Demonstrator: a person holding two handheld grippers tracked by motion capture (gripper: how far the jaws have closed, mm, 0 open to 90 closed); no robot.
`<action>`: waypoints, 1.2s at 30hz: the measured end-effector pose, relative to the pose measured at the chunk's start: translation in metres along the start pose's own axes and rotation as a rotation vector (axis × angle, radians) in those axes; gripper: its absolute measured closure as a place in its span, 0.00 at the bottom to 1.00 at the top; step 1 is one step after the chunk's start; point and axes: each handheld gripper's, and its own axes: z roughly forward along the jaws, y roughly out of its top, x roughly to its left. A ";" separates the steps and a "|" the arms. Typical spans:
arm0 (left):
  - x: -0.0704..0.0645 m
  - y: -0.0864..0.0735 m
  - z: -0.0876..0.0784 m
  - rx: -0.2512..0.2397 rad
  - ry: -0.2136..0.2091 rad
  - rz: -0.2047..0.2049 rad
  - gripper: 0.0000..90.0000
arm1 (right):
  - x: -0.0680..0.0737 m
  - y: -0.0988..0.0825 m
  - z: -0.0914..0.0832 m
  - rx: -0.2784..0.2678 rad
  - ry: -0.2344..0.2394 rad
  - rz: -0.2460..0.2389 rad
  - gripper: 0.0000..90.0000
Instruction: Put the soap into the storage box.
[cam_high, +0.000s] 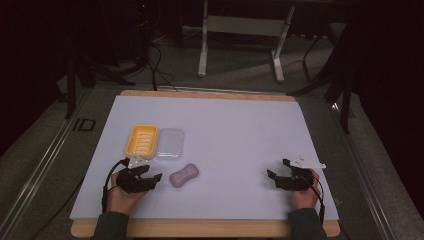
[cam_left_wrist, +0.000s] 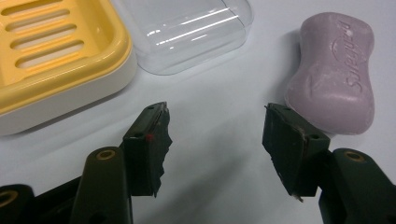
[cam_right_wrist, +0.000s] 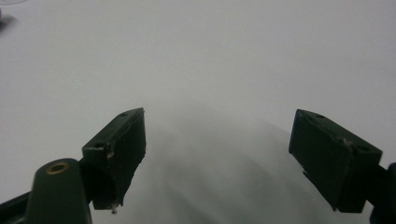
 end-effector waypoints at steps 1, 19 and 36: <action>0.000 0.000 0.000 0.000 0.000 0.000 0.44 | 0.000 0.000 0.000 0.000 0.000 0.000 0.20; -0.001 0.021 -0.004 0.012 -0.071 0.063 0.43 | -0.002 -0.001 -0.002 -0.023 0.000 0.020 0.20; 0.003 0.035 -0.013 0.015 -0.072 0.088 0.41 | -0.001 -0.001 -0.004 -0.037 0.002 0.005 0.20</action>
